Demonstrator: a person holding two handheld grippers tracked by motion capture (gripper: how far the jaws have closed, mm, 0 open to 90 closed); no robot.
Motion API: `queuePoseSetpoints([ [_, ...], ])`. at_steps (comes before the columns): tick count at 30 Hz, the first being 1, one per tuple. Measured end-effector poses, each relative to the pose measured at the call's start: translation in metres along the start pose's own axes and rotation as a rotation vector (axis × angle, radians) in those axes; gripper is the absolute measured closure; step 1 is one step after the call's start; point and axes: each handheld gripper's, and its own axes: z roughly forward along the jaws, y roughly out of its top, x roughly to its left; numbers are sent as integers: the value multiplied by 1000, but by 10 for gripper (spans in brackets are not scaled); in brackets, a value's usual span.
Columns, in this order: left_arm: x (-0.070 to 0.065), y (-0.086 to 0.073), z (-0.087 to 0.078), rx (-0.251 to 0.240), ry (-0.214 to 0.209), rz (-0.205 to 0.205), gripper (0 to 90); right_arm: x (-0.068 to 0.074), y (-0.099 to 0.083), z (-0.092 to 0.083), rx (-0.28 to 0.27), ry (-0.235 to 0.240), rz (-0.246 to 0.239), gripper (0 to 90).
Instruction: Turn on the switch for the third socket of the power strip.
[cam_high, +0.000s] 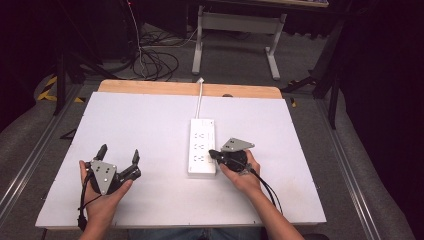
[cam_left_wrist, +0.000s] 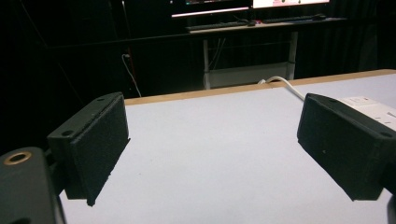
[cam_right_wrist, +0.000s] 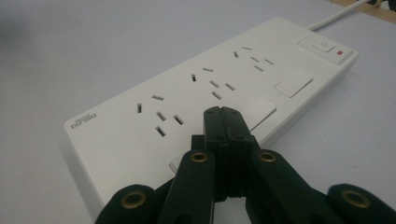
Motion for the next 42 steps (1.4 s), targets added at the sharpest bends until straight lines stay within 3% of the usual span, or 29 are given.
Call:
queuePoseSetpoints([
  [36,0,0,-2,2,1,-1,97,4,2,0,7,-24,-20,900],
  [42,1,-1,-2,2,-1,1,97,1,6,-10,-59,-12,-11,900],
])
